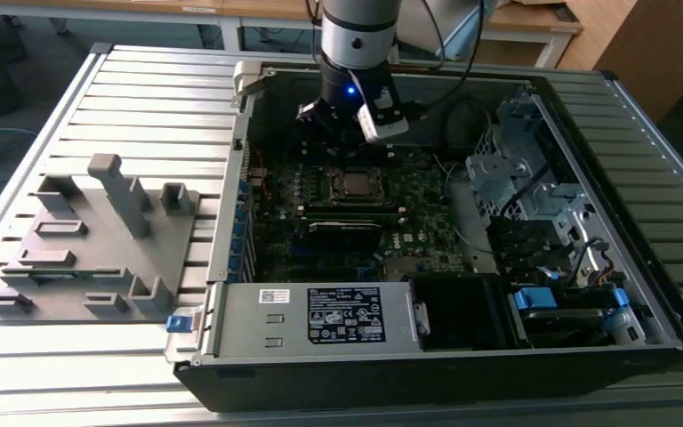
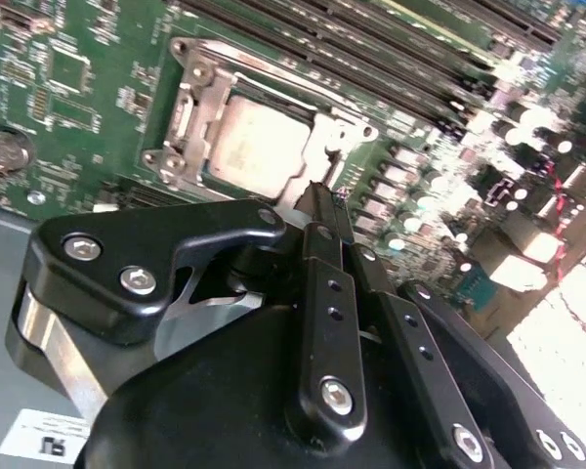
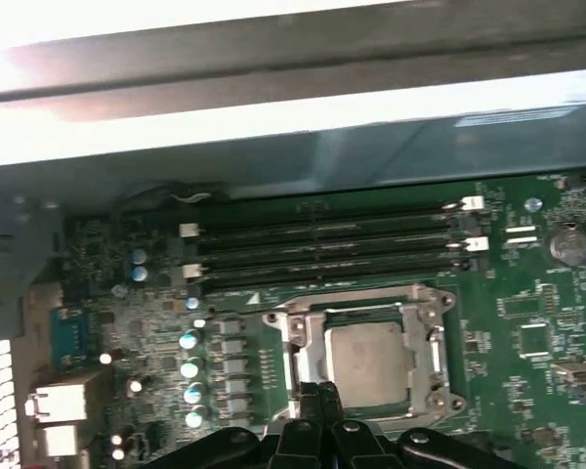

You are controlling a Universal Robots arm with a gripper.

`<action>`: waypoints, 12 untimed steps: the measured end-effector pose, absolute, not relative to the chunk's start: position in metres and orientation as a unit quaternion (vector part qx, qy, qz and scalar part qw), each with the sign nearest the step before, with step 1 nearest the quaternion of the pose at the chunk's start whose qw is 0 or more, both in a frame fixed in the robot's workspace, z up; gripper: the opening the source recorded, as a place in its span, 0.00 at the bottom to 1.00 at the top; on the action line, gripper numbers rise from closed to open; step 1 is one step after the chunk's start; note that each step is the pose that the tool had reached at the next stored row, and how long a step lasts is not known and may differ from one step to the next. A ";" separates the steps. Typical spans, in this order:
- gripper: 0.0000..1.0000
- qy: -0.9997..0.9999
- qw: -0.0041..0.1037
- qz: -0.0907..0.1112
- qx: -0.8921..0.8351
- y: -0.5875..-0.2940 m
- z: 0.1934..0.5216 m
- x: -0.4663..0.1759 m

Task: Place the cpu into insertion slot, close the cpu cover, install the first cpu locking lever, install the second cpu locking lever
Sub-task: 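Install the first cpu locking lever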

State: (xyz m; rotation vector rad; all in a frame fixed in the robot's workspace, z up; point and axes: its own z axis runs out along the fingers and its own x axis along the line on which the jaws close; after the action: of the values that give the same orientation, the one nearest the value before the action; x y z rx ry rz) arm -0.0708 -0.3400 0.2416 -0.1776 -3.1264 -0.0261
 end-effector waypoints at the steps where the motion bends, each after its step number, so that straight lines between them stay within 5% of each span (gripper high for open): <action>1: 0.10 -0.998 0.004 -0.008 -0.057 -0.340 0.242 -0.073; 12: 0.10 -0.998 0.001 -0.009 -0.057 -0.340 0.242 -0.087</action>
State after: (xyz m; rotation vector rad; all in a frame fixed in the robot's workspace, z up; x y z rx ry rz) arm -0.0874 -0.3400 0.2417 -0.1777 -3.1344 -0.0269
